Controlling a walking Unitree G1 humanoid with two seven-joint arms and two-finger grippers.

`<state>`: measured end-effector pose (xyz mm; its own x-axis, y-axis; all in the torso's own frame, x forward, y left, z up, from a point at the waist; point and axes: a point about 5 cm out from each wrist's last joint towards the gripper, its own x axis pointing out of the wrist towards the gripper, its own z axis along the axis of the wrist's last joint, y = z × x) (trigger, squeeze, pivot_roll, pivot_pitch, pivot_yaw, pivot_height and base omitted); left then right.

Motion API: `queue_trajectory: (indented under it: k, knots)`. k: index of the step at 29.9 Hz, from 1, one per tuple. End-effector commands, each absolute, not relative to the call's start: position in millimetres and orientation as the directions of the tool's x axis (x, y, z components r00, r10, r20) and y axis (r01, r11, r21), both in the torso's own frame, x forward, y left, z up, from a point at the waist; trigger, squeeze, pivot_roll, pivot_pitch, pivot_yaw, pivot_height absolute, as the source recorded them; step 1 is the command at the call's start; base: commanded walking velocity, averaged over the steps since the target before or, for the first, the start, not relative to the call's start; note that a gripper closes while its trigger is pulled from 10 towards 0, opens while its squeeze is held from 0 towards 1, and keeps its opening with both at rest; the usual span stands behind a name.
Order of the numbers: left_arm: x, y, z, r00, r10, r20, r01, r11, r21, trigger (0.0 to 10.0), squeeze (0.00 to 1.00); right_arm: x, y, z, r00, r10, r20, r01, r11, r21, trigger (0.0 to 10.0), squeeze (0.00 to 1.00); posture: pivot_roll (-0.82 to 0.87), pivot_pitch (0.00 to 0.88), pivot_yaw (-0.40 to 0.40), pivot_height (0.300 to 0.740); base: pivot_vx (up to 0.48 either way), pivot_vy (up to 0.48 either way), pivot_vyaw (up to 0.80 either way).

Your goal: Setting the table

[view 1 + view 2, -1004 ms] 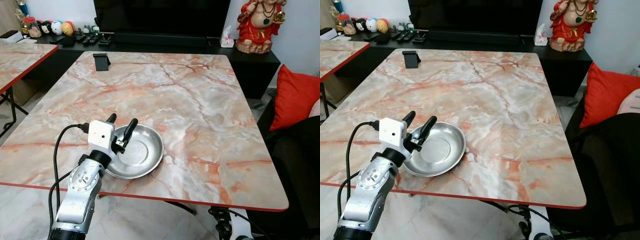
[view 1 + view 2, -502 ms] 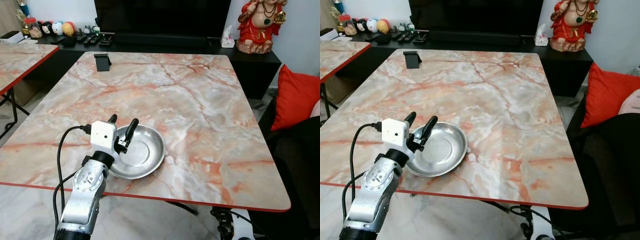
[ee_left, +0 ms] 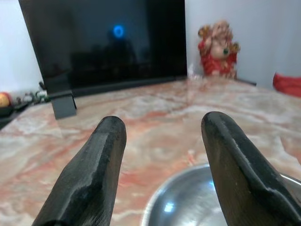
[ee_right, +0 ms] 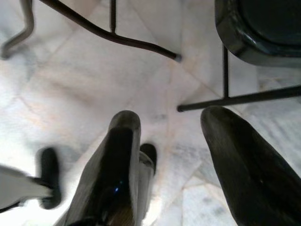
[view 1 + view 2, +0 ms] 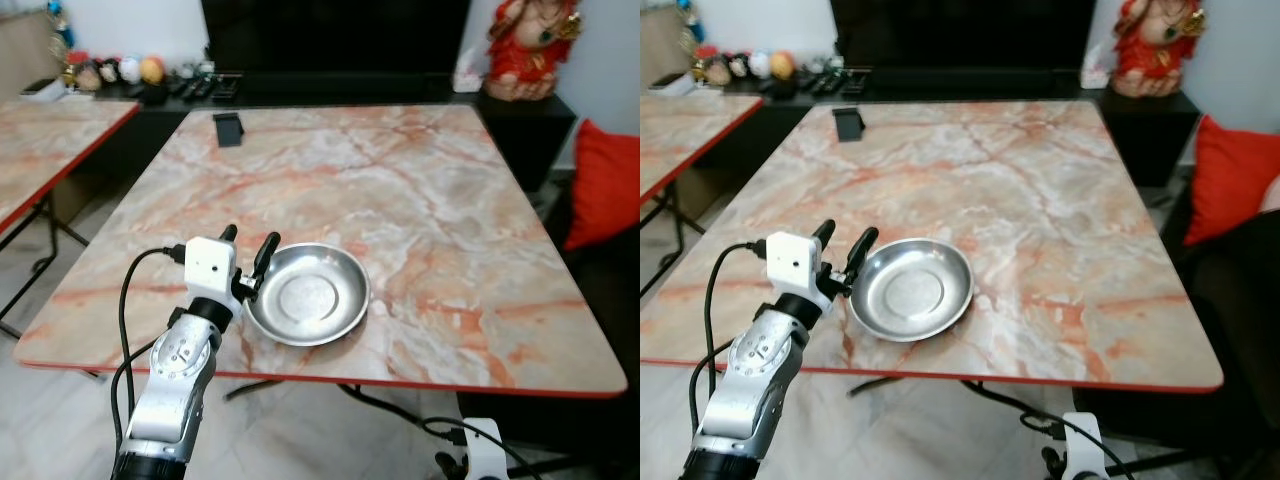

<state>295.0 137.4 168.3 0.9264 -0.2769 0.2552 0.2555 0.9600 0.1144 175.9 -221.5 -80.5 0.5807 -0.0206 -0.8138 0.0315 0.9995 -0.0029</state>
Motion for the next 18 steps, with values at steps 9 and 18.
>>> queue_trajectory:
  k: [9,18]
  knots:
    - [293.6,144.9,164.0,0.941,-0.243,0.235,0.219,0.968,0.121,10.0,0.00,179.2,-215.9,-80.2,0.586,-0.004,-0.810,0.022,1.000,0.011,10.0,0.00,-0.02,0.000,-0.004,0.707,0.000,0.350,0.00]
    - [293.3,149.0,163.8,0.945,-0.229,0.236,0.205,0.971,0.122,10.0,0.00,178.3,-217.0,-80.3,0.584,-0.005,-0.812,0.019,1.000,0.008,10.0,0.00,-0.02,0.000,-0.005,0.707,0.000,0.348,0.00]
